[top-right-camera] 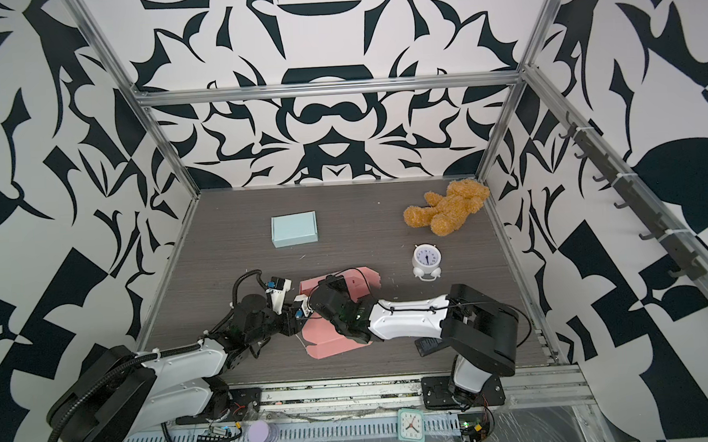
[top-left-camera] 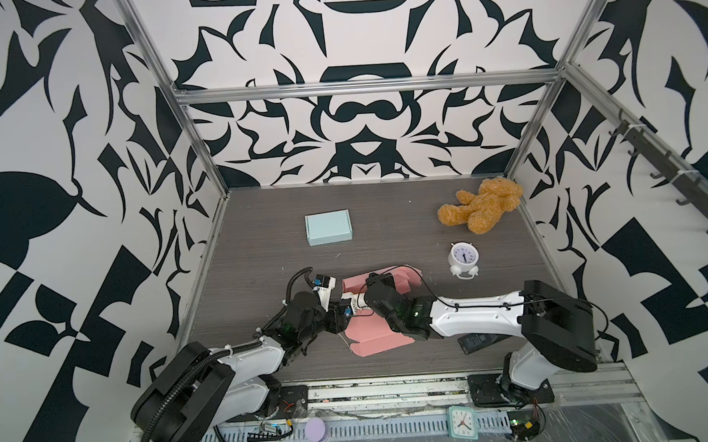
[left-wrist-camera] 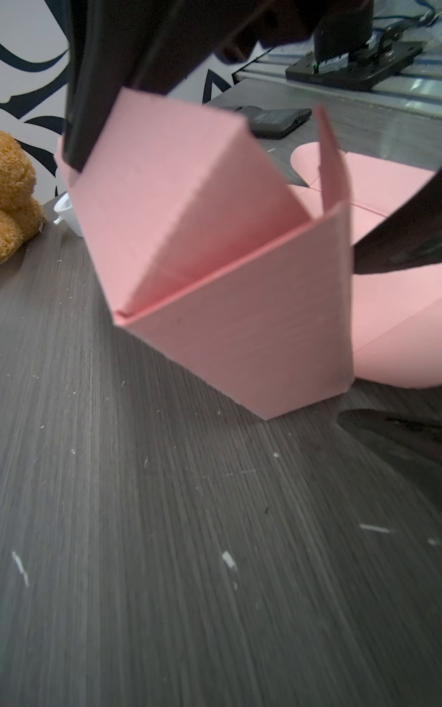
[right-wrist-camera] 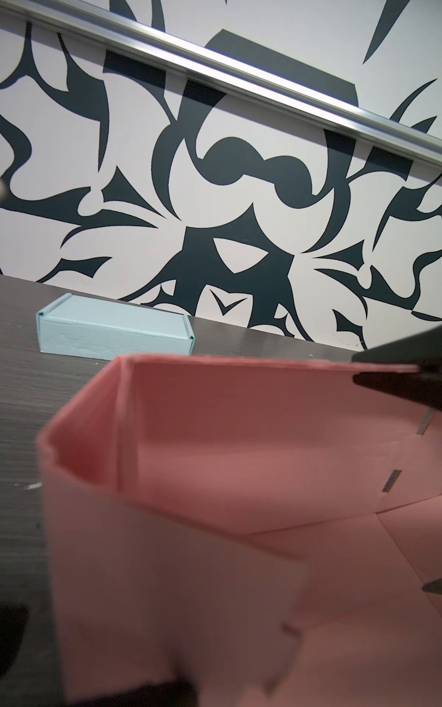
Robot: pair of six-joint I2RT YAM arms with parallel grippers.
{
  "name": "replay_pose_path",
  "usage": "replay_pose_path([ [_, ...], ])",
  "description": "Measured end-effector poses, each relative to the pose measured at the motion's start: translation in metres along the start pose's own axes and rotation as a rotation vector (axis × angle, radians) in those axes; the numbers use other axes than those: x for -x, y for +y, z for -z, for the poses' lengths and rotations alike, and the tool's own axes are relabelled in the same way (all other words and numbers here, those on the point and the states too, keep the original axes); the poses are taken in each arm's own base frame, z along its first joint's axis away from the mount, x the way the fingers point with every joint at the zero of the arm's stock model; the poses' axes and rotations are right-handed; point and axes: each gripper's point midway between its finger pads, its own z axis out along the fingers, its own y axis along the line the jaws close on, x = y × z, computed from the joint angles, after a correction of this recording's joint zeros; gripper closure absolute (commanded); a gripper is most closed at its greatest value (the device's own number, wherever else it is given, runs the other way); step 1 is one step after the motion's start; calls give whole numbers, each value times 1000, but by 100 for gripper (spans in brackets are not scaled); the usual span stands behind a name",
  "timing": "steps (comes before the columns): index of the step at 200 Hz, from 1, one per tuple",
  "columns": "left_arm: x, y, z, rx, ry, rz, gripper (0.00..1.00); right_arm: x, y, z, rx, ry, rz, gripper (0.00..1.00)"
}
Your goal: Fold the paper box
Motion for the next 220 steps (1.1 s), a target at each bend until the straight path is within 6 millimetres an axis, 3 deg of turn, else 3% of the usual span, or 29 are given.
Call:
replay_pose_path([
  [107,9,-2,-5,43,-84,-84,44,-4,1,7,-12,41,-10,100],
  [158,-3,12,-14,76,-72,-81,46,-7,9,-2,-48,71,-15,100],
  [220,-2,9,-20,48,-108,-93,50,-7,12,13,24,25,-73,91],
])
